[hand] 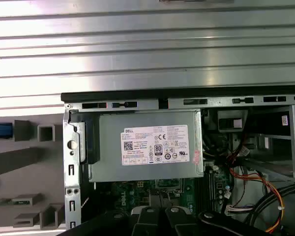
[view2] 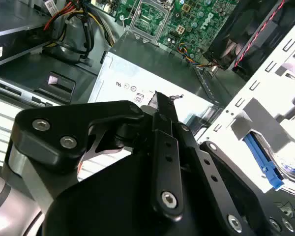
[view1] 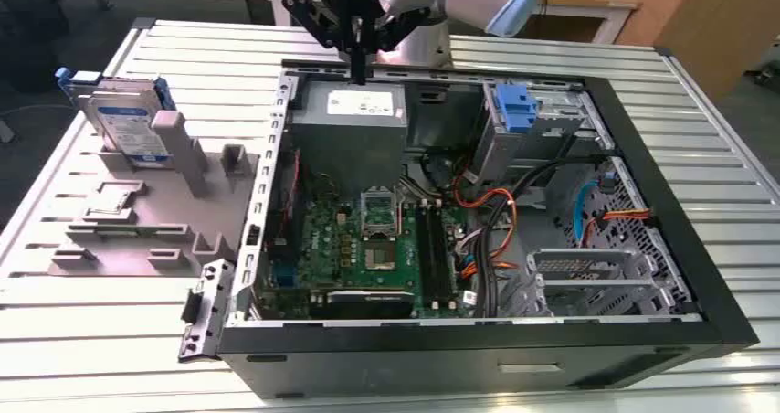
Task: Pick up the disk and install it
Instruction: 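Reach for the disk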
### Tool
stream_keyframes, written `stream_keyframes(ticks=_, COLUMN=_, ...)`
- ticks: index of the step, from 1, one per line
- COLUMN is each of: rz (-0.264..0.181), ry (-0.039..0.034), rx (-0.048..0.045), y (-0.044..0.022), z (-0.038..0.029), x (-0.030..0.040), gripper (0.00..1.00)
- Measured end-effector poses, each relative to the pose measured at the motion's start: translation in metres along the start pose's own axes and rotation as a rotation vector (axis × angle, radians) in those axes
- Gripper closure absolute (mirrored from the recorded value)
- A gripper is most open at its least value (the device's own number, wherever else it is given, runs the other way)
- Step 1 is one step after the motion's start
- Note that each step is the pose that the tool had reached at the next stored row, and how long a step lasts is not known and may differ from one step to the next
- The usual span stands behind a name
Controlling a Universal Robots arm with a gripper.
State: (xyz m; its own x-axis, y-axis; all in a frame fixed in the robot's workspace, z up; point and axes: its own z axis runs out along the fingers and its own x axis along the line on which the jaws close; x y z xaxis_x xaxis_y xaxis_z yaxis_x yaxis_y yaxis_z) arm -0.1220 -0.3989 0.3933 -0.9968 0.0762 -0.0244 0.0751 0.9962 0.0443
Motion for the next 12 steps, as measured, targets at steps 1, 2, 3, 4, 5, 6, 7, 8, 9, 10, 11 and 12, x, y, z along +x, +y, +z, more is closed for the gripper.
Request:
stream_keyframes(ticks=1, rz=0.0, ry=0.0, rx=0.0, y=0.0, z=0.0, x=0.0, gripper=0.9)
stream_keyframes(ticks=2, rz=0.0, ry=-0.0001, rx=0.0, y=0.0, z=0.0, x=0.0, gripper=0.9)
stream_keyframes(ticks=3, rz=0.0, ry=-0.0001, rx=0.0, y=0.0, z=0.0, x=0.0, gripper=0.9)
stream_keyframes(ticks=4, rz=0.0, ry=-0.0001, rx=0.0, y=0.0, z=0.0, x=0.0, gripper=0.9)
stream_keyframes(ticks=5, rz=0.0, ry=0.0, rx=0.0, y=0.0, z=0.0, x=0.0001, gripper=0.9)
stream_keyframes(ticks=6, rz=0.0, ry=-0.0001, rx=0.0, y=0.0, z=0.0, x=0.0004, gripper=0.9)
stream_keyframes(ticks=7, rz=0.0, ry=0.0, rx=0.0001, y=0.0, z=0.0, x=0.0008, gripper=0.9)
stream_keyframes(ticks=8, rz=0.0, ry=0.0, rx=0.0, y=-0.0001, z=0.0, x=0.0012, gripper=0.9)
stream_keyframes(ticks=9, rz=0.0, ry=-0.0001, rx=0.0, y=-0.0001, z=0.0, x=0.0016, gripper=0.9)
stream_keyframes(ticks=10, rz=0.0, ry=-0.0001, rx=0.0, y=-0.0002, z=0.0, x=0.0022, gripper=0.9)
stream_keyframes(ticks=11, rz=0.0, ry=-0.0001, rx=0.0, y=-0.0002, z=0.0, x=0.0028, gripper=0.9)
stream_keyframes(ticks=12, rz=0.0, ry=-0.0001, rx=0.0, y=-0.0003, z=-0.0001, x=0.0034, gripper=0.9)
